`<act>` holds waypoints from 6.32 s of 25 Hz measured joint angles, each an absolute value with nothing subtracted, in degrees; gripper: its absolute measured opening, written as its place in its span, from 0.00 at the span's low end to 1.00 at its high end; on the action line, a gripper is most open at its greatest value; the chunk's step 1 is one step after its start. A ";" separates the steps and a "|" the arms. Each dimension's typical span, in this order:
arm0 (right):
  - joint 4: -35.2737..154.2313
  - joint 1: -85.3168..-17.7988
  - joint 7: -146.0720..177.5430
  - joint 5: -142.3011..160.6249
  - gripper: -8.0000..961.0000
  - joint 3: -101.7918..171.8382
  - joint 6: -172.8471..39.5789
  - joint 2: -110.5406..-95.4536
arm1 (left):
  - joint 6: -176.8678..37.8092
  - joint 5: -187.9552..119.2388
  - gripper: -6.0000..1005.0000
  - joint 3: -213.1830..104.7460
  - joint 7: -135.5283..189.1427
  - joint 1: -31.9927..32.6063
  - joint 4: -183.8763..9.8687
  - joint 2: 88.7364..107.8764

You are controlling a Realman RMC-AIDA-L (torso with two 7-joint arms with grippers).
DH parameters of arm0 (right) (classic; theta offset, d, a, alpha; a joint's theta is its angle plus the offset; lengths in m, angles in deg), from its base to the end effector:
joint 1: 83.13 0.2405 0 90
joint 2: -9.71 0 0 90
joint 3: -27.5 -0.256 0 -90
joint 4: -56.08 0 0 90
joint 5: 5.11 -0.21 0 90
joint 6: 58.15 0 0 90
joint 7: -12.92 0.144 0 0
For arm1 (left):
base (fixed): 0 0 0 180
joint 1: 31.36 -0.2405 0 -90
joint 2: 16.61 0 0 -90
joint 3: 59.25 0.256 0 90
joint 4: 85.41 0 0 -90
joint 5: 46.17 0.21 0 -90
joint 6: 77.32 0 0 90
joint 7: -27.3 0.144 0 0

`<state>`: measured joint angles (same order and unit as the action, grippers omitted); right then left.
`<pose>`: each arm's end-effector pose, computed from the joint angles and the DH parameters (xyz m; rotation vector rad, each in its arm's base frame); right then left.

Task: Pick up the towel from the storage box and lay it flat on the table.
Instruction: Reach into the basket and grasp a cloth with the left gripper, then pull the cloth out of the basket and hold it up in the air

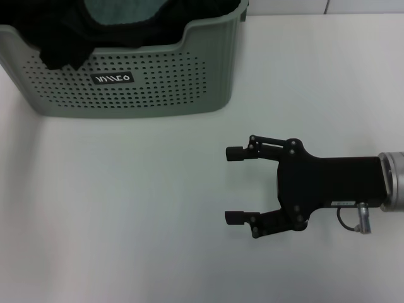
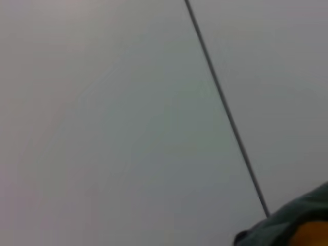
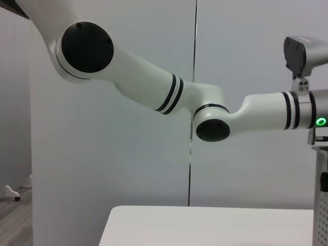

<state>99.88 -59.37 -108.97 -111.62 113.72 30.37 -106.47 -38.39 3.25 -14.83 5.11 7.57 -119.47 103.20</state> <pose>0.1878 0.2861 -0.0411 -2.8898 -0.1408 1.0471 -0.2437 0.4661 0.0973 -1.5954 -0.2242 -0.5140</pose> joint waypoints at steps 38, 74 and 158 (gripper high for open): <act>97.29 -57.71 -111.33 -125.24 0.92 119.05 28.93 -106.47 | 37.83 -16.96 0.01 -3.48 -37.10 -20.22 -115.32 103.58; 100.47 -49.04 -120.01 -150.94 0.45 143.56 7.16 -106.47 | 37.57 -15.14 0.01 9.30 -14.98 -4.59 -89.42 104.15; 125.06 -56.19 -98.90 -132.61 0.02 117.43 8.56 -105.59 | 14.99 -1.36 0.18 11.40 -12.09 -7.42 -90.04 104.15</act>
<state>125.06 -56.19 -98.90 -132.61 117.43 8.56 -105.59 14.99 -1.36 11.40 -12.09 -7.42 -90.04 104.15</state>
